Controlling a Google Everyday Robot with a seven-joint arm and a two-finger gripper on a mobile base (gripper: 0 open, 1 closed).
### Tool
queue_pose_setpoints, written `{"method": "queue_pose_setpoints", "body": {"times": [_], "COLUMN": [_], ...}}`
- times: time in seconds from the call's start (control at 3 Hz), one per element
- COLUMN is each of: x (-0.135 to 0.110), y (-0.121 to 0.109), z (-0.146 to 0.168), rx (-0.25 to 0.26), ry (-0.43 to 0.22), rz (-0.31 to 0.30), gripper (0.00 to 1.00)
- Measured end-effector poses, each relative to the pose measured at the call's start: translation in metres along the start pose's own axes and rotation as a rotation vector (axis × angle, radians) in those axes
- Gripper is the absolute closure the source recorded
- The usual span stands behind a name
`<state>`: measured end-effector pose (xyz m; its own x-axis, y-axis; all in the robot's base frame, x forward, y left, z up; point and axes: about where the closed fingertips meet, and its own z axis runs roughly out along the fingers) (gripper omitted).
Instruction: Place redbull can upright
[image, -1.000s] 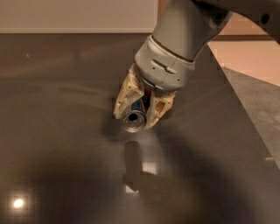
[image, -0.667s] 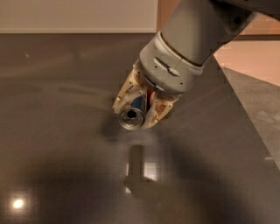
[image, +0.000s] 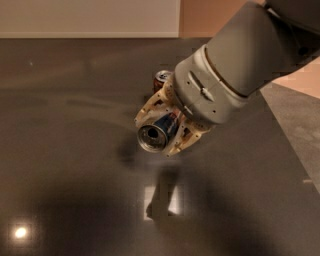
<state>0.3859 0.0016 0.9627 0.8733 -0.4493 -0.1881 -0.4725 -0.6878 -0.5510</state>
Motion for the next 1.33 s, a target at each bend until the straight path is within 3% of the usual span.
{"method": "queue_pose_setpoints", "body": {"times": [0.33, 1.0, 1.33], "x": [-0.005, -0.008, -0.008], "y": [0.018, 0.014, 0.014], "z": [0.004, -0.001, -0.011], "rx": [0.118, 0.13, 0.154], "ry": [-0.011, -0.037, -0.109], "rz": [0.187, 0.203, 0.296], "gripper": [1.0, 1.0, 1.0]}}
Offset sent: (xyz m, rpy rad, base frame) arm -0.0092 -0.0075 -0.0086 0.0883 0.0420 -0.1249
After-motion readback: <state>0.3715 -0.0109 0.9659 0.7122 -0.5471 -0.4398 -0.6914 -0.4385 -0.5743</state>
